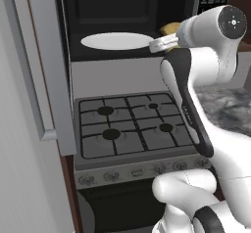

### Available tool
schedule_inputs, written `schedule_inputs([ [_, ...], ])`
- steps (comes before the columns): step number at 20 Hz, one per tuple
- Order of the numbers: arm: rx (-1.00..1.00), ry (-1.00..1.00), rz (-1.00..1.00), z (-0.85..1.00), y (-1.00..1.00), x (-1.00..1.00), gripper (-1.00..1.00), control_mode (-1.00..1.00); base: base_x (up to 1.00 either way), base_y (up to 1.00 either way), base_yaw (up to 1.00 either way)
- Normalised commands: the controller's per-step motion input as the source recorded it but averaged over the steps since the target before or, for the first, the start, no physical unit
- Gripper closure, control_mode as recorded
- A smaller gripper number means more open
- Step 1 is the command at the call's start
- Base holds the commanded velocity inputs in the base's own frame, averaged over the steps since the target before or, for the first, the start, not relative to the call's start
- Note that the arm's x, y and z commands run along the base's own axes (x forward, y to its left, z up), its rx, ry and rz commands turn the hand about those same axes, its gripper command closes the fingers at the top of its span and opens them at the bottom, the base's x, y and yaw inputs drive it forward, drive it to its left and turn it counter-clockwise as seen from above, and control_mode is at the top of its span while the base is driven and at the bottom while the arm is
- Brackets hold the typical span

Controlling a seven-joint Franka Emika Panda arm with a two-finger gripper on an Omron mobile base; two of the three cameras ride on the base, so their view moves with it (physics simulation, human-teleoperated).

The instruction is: Place the sponge inside the microwave to prepare for sanitizing.

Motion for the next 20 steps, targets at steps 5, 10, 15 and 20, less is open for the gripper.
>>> schedule_inputs([
  [5,0.0,0.0,-0.03,0.0,0.14,0.51,1.0,-1.0,0.0,0.0,0.0],
  [10,0.01,0.0,-0.02,-0.03,0.03,0.53,1.0,-1.0,0.0,0.0,0.0],
  [15,0.12,0.03,-0.01,-0.01,0.07,0.63,1.0,-1.0,0.0,0.0,0.0],
  [20,0.09,0.03,0.0,-0.01,0.27,0.47,1.0,-1.0,0.0,0.0,0.0],
])
